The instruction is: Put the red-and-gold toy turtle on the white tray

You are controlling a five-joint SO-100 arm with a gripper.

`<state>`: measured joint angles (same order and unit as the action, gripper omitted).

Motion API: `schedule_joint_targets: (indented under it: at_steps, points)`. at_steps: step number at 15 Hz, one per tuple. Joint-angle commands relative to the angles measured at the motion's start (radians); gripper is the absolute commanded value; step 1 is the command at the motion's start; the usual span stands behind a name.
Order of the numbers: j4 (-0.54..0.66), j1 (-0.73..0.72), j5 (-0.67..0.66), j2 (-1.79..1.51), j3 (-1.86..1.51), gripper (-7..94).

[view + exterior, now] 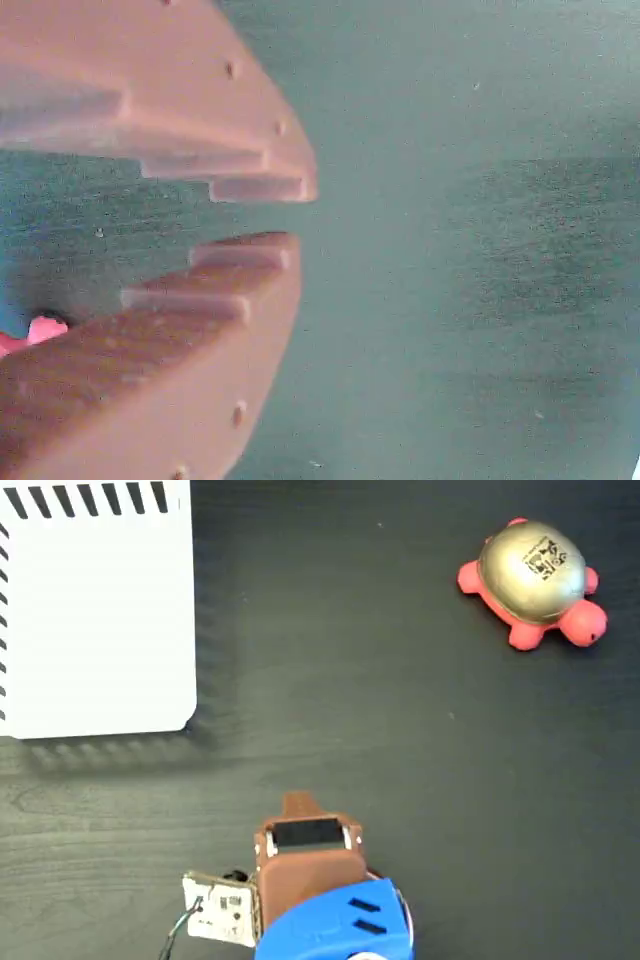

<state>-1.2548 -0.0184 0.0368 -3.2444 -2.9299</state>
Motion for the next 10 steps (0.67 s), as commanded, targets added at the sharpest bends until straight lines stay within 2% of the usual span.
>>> schedule_joint_targets:
  at_steps: [1,4,6,10]
  points:
    - [0.026,-0.009,0.091,0.044,0.014,0]
    - [0.192,0.153,0.199,0.515,0.356,0]
    - [0.118,0.268,0.291,0.923,0.718,0]
    - [-0.081,0.448,0.327,1.45,1.289,0]
